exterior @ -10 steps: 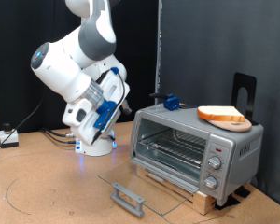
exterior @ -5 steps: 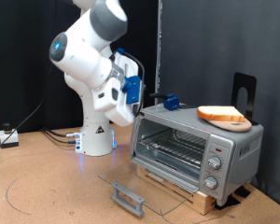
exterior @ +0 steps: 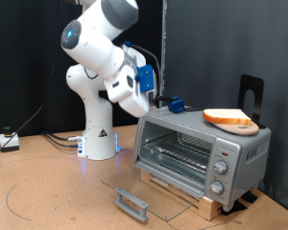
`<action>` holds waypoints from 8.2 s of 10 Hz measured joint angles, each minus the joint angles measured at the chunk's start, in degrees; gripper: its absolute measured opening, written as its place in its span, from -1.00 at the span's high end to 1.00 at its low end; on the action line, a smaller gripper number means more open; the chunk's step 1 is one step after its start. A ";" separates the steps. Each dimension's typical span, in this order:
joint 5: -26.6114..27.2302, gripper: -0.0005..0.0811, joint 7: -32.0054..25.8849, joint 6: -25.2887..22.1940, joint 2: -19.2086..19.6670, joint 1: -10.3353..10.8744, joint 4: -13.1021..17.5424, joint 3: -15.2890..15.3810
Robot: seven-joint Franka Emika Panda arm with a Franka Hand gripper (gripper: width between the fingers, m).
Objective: Make a piece of toast with the oven
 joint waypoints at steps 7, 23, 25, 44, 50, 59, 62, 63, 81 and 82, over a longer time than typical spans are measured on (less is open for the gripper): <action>-6.30 -0.99 -17.90 -11.10 -4.75 3.44 4.77 3.36; 3.58 -0.99 -15.08 12.25 -35.34 3.16 -22.33 15.63; 0.18 -0.99 -13.89 10.23 -39.10 3.12 -25.37 16.60; -1.47 -0.99 -11.81 22.48 -41.04 2.72 -34.95 30.21; 0.79 -0.99 -11.57 26.44 -39.42 2.71 -36.56 33.92; 5.88 -0.99 -11.55 32.07 -33.81 2.74 -36.87 39.65; 6.43 -0.99 -11.59 32.82 -32.99 2.74 -36.87 40.22; 6.71 -0.99 -11.62 32.90 -32.66 2.74 -36.84 40.26; 8.50 -0.14 -16.48 29.86 -37.90 0.24 -35.06 31.25; 6.82 -0.14 -16.67 30.26 -37.93 -1.62 -34.95 30.42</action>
